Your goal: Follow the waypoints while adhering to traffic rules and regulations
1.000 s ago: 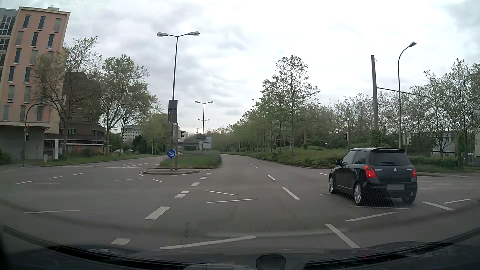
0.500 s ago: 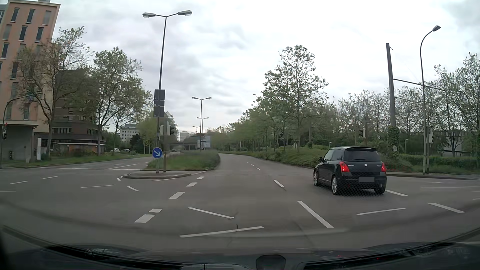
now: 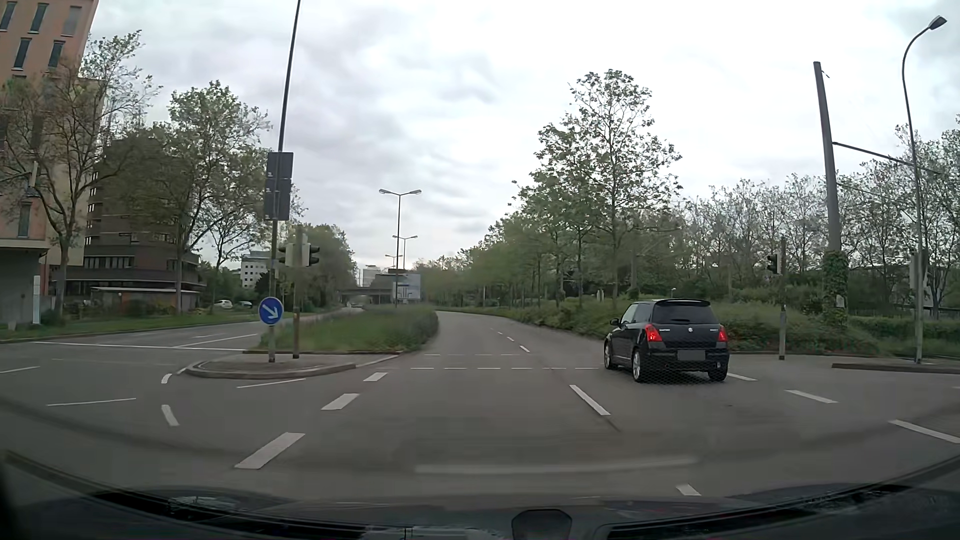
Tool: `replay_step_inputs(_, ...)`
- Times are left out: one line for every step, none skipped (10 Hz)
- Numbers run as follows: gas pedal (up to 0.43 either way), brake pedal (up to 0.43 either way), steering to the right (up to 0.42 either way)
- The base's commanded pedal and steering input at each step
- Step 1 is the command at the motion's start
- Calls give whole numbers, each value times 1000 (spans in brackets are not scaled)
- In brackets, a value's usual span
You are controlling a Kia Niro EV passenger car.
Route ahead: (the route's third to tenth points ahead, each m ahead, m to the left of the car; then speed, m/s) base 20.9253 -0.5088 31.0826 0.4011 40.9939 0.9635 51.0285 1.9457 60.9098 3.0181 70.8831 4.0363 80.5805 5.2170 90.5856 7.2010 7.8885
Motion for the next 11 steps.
replay_step_inputs(189,0,-8)
replay_step_inputs(189,0,-8)
replay_step_inputs(177,0,-10)
replay_step_inputs(177,0,-10)
replay_step_inputs(177,0,-10)
replay_step_inputs(177,0,-10)
replay_step_inputs(169,0,-10)
replay_step_inputs(150,0,-10)
replay_step_inputs(138,0,-10)
replay_step_inputs(138,0,-10)
replay_step_inputs(138,0,-10)
